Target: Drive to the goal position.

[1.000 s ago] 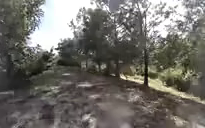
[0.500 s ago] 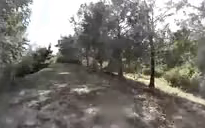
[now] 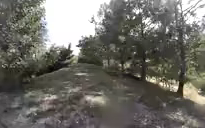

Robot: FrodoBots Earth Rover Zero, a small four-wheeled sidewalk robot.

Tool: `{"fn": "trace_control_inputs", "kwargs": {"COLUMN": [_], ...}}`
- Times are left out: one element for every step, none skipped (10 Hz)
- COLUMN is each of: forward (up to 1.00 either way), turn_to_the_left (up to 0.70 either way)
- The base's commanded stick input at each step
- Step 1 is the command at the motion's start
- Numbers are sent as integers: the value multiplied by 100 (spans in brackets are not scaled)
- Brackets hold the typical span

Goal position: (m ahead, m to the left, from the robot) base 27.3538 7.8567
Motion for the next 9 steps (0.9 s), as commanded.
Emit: {"fn": "trace_control_inputs", "kwargs": {"forward": [85, 85, 85, 85, 85, 85, 85, 85, 85], "turn_to_the_left": [34, 8, 0, 0, 0, 0, 0, 0, 0]}}
